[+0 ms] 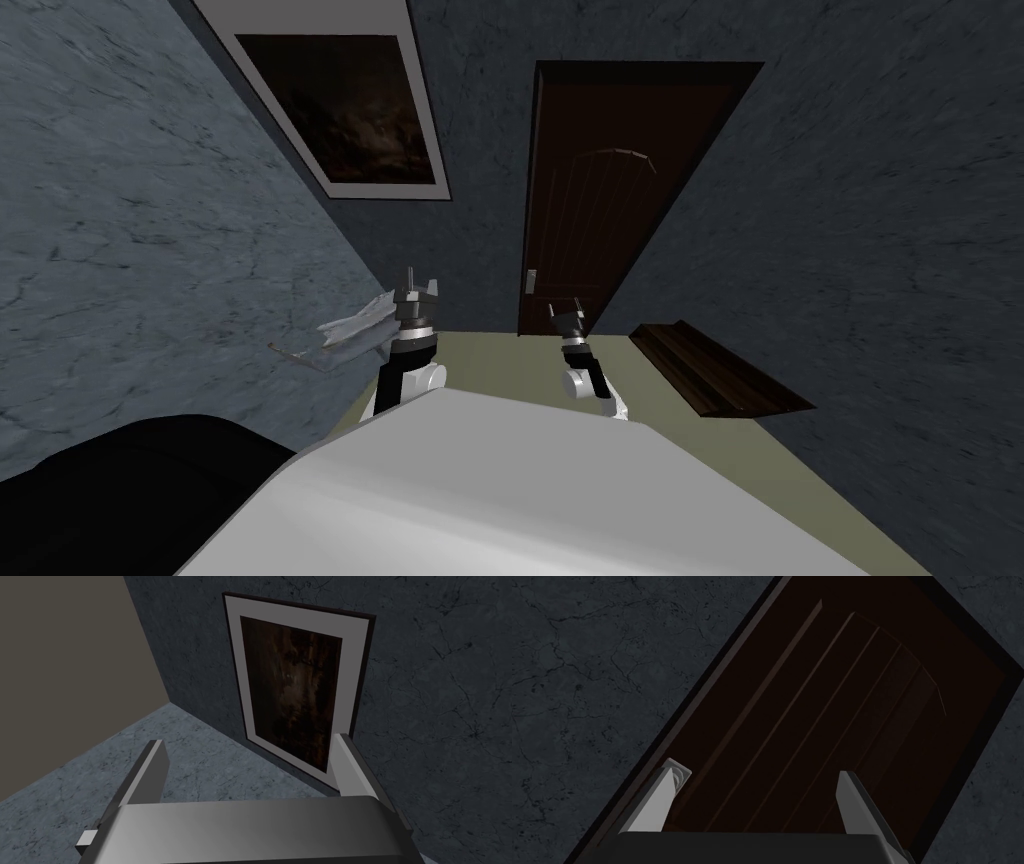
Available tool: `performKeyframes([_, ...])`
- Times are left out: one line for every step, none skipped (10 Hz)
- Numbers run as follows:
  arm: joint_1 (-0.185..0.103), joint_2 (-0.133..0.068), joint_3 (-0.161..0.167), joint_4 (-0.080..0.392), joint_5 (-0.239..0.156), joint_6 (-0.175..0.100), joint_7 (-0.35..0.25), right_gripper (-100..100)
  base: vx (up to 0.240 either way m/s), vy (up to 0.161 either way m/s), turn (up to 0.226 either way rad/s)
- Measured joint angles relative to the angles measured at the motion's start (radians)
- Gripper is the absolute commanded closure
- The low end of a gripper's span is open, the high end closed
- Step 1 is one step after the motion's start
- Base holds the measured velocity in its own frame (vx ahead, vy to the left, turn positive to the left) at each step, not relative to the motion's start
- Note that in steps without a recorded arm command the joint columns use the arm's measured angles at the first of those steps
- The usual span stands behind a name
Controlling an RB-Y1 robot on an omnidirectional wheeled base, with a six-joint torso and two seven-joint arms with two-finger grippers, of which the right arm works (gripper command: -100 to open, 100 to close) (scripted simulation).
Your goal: Pull the door open
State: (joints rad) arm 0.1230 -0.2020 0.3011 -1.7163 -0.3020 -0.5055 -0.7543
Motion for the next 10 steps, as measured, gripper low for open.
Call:
performKeyframes([-0.011, -0.006, 0.009, 0.017, -0.011, 0.002, -0.019, -100, 0.085, 0.049, -0.084])
performKeyframes([-0.027, -0.014, 0.017, 0.044, -0.024, 0.000, -0.041, -100, 0.081, 0.057, -0.064])
performKeyframes([-0.041, -0.020, 0.025, 0.065, -0.036, 0.000, -0.061, -100, 0.090, 0.052, -0.074])
performKeyframes([-0.051, -0.024, 0.034, 0.079, -0.047, 0.005, -0.079, -100, 0.096, 0.050, -0.060])
performKeyframes([-0.062, -0.026, 0.045, 0.096, -0.057, 0.008, -0.095, -100, 0.095, 0.055, -0.060])
performKeyframes([-0.073, -0.031, 0.055, 0.118, -0.068, 0.006, -0.114, -100, 0.093, 0.060, -0.077])
performKeyframes([-0.084, -0.041, 0.063, 0.133, -0.080, 0.009, -0.135, -100, 0.086, 0.051, -0.060])
performKeyframes([-0.099, -0.046, 0.072, 0.157, -0.092, 0.009, -0.156, -100, 0.089, 0.040, -0.065])
performKeyframes([-0.110, -0.047, 0.082, 0.175, -0.102, 0.010, -0.172, -100, 0.088, 0.053, -0.063])
performKeyframes([-0.124, -0.051, 0.090, 0.192, -0.113, 0.015, -0.189, -100, 0.083, 0.056, -0.075])
